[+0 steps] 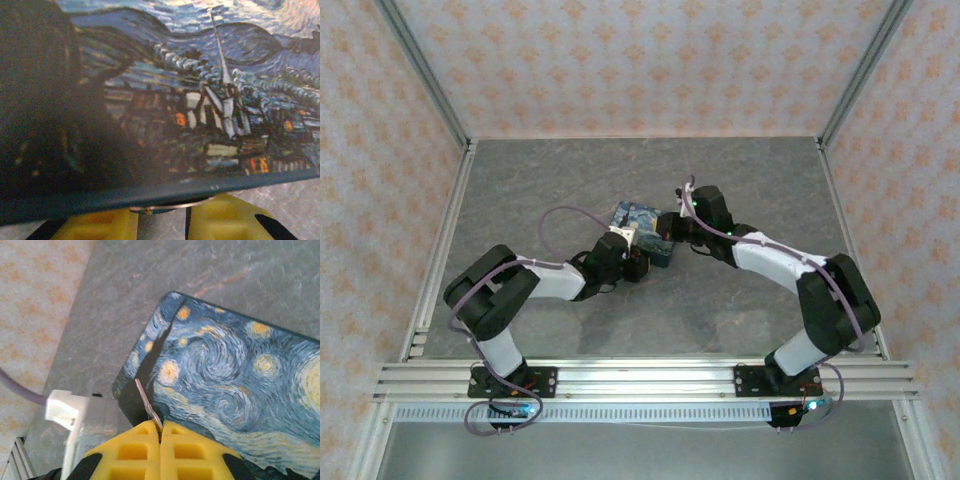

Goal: Unlock a padlock with a key

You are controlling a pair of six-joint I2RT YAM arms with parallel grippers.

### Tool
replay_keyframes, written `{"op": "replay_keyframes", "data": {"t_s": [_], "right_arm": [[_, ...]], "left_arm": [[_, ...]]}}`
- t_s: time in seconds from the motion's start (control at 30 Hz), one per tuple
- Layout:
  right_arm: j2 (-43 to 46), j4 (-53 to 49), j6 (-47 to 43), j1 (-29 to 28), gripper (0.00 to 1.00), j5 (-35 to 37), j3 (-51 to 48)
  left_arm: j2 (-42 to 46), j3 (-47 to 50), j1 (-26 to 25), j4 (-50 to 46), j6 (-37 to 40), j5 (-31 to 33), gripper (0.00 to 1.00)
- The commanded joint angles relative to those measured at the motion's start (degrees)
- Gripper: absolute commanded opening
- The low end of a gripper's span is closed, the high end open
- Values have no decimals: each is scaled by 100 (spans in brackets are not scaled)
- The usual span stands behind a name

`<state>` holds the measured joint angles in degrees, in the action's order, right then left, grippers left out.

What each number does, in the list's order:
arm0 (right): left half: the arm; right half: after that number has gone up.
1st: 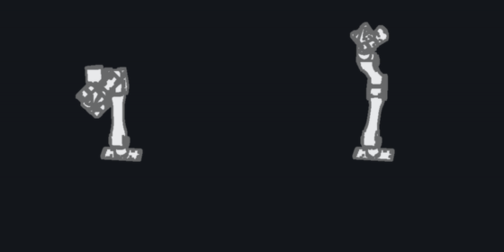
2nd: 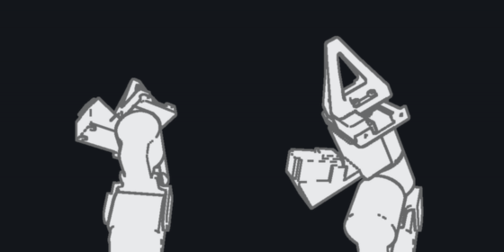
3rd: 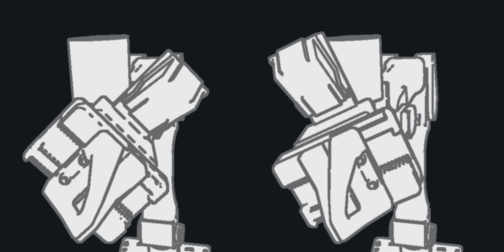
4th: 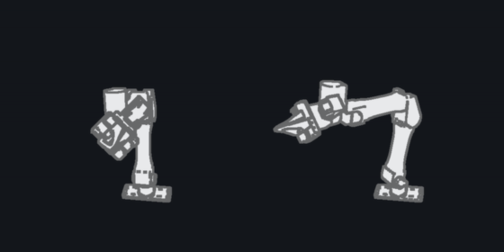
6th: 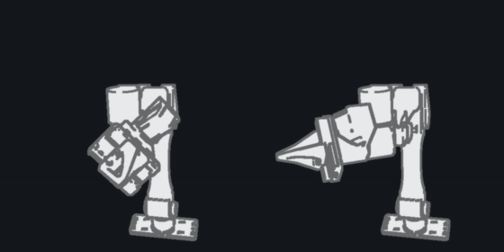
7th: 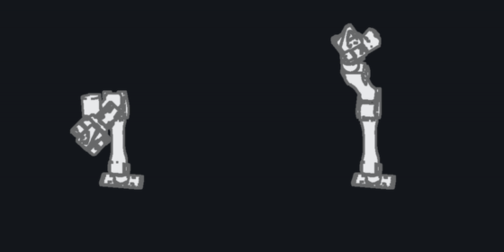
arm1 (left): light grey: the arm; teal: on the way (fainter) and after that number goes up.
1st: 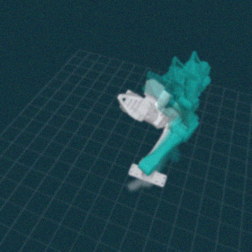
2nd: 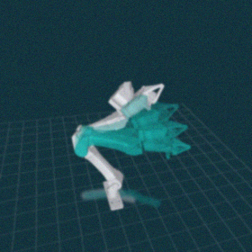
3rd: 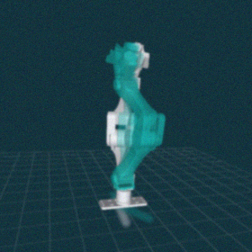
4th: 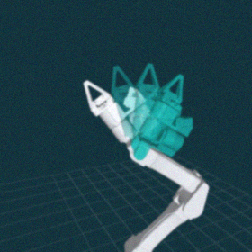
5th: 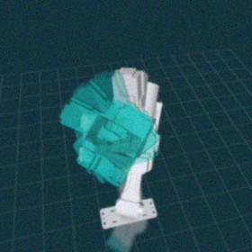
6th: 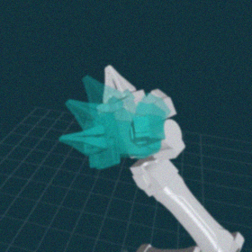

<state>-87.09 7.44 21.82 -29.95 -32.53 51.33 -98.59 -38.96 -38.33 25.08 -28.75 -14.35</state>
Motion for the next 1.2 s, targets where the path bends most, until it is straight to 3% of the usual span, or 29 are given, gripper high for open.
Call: {"op": "replay_keyframes", "data": {"t_s": [0.0,0.23,0.4,0.63,0.9,1.17], "right_arm": [[494,-246,-367,7,0,260,-318],[1650,-517,-1009,-2,0,422,-1319],[2050,-6,-920,-177,0,378,-2112],[1959,932,-889,-406,0,379,-2748],[1227,1739,-938,-406,0,151,-2852],[937,1897,-1152,-406,0,123,-2724]], "left_arm": [[273,-110,-43,67,-382,-130,28],[505,-276,-44,-325,-862,-405,31],[490,-516,-35,-634,-1076,-554,32],[357,-711,-19,-697,-1379,-679,32],[278,-796,-8,-704,-1633,-745,32],[351,-841,-9,-741,-1782,-698,32]]}}
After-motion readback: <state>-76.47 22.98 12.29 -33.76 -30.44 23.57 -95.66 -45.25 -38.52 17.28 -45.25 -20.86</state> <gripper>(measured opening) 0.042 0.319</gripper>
